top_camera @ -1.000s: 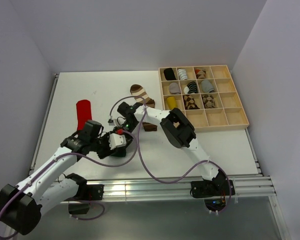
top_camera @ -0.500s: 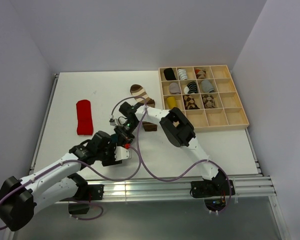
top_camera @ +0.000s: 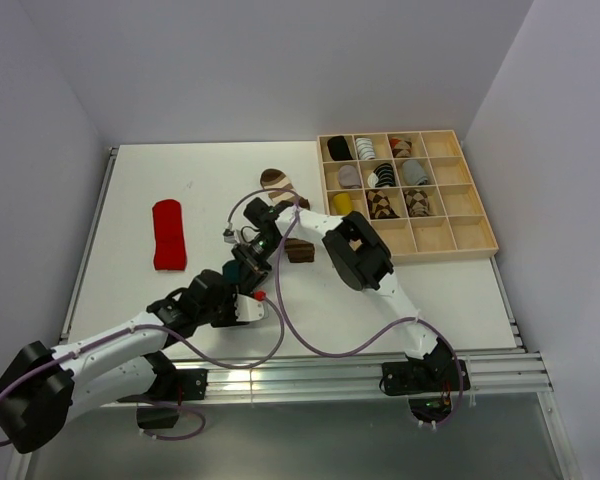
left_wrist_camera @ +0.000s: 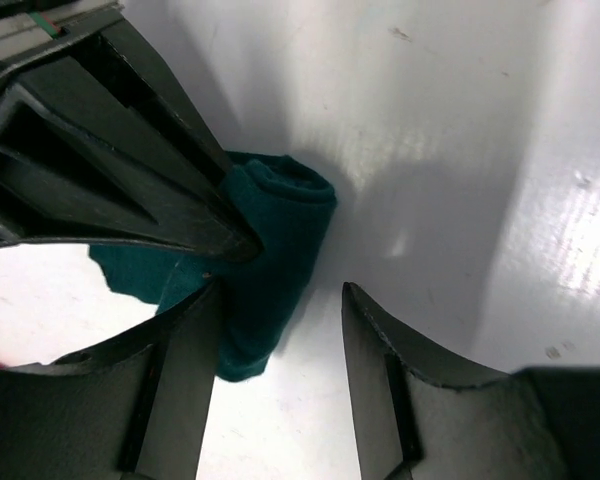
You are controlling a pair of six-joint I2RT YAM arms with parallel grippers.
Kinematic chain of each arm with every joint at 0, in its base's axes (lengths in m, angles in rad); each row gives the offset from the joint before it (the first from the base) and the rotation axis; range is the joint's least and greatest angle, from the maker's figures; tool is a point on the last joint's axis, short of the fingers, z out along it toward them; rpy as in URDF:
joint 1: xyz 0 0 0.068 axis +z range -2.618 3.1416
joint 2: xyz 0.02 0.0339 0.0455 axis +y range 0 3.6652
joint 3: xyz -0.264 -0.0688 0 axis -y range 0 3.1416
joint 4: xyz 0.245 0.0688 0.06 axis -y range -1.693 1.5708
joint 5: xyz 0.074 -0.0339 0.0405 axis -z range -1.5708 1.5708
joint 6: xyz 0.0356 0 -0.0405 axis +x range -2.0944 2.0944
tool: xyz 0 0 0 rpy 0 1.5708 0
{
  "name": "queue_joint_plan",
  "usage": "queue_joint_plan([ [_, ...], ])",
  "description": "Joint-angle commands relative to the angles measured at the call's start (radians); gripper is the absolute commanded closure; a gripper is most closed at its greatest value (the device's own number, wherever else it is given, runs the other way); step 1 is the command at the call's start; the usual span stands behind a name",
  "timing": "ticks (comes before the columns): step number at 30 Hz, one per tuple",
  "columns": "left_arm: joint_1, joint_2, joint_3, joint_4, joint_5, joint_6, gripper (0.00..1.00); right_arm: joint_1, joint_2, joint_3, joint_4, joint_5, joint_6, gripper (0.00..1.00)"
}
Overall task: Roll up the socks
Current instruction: Roll the sock at the center of the board.
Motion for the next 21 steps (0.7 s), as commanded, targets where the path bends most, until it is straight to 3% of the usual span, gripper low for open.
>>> queue_joint_plan([
  [1, -0.025, 0.024, -0.044, 0.120, -0.071, 0.023, 0.45, 0.004, 0.051, -0.002, 0.016, 0.073, -0.036, 0.84],
  [6, -0.055, 0.032, -0.087, 0.293, -0.193, 0.047, 0.48, 0.000, 0.051, -0.003, 0.011, 0.061, -0.039, 0.83],
  [14, -0.063, 0.121, -0.069, 0.266, -0.169, 0.057, 0.51, -0.005, 0.050, -0.005, -0.002, 0.059, -0.051, 0.83],
  [17, -0.063, 0.156, -0.018, 0.179, -0.129, 0.049, 0.65, -0.005, 0.041, -0.011, -0.012, 0.064, -0.061, 0.81],
  [18, -0.063, 0.177, -0.004, 0.166, -0.106, 0.038, 0.80, -0.006, 0.036, -0.012, -0.015, 0.062, -0.070, 0.80],
  [21, -0.063, 0.223, 0.081, 0.031, -0.056, -0.005, 0.94, -0.016, -0.014, -0.072, 0.072, 0.096, -0.024, 0.71],
])
